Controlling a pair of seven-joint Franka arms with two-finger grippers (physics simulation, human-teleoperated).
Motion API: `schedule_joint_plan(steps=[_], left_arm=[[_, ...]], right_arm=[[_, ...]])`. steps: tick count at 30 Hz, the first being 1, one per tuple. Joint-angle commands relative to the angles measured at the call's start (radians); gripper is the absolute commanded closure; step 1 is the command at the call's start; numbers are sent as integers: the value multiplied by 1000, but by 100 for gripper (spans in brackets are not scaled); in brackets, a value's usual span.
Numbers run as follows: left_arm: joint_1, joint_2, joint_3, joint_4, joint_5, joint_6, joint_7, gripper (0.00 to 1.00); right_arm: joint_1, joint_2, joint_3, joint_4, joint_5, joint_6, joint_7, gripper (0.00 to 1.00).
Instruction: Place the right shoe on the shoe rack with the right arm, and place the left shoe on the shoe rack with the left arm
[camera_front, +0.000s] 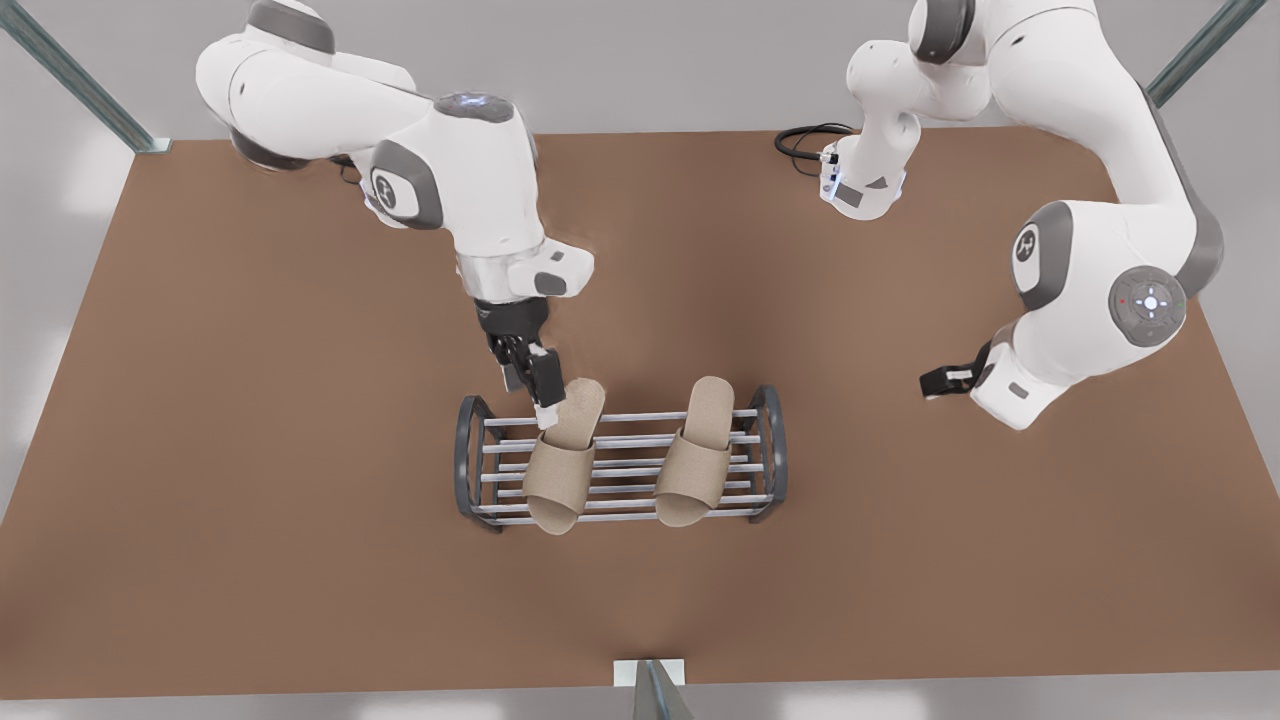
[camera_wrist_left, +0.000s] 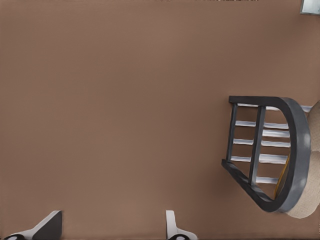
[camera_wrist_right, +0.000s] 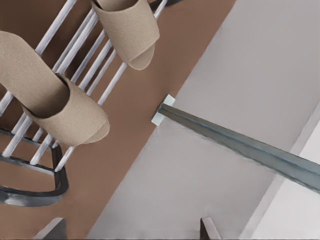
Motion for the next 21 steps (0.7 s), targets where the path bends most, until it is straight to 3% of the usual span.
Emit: schedule_joint_plan(steps=[1,2,3,5,7,8,9,13,21], left_arm=[[43,-45,-59,-11,40,-19,130,0],[49,-76,-86,-27,73,-35,130,0],[57,-91,-99,-38,74,-35,135,0],[57,-122,-103,-73,74,-33,138,0],[57,-117,-103,-78,74,-31,138,0],[57,-116,-103,-78,74,-31,138,0],[57,-114,-103,-78,74,-33,136,0],[57,-111,-105,-78,74,-33,135,0],[57,-111,-106,-77,74,-35,132,0]], right_arm=[[241,-188,-656,7,836,-151,330,0],[361,-262,-986,-139,1023,-151,332,0],[334,-320,-1006,-269,984,-139,335,0],[271,-424,-1005,-608,645,126,335,0],[240,-446,-1003,-590,648,145,339,0],[191,-441,-1002,-492,815,12,472,0],[166,-438,-1002,-472,855,-81,757,0],[79,-455,-994,-470,919,-231,1169,0],[73,-404,-992,-403,922,-242,1207,0]])
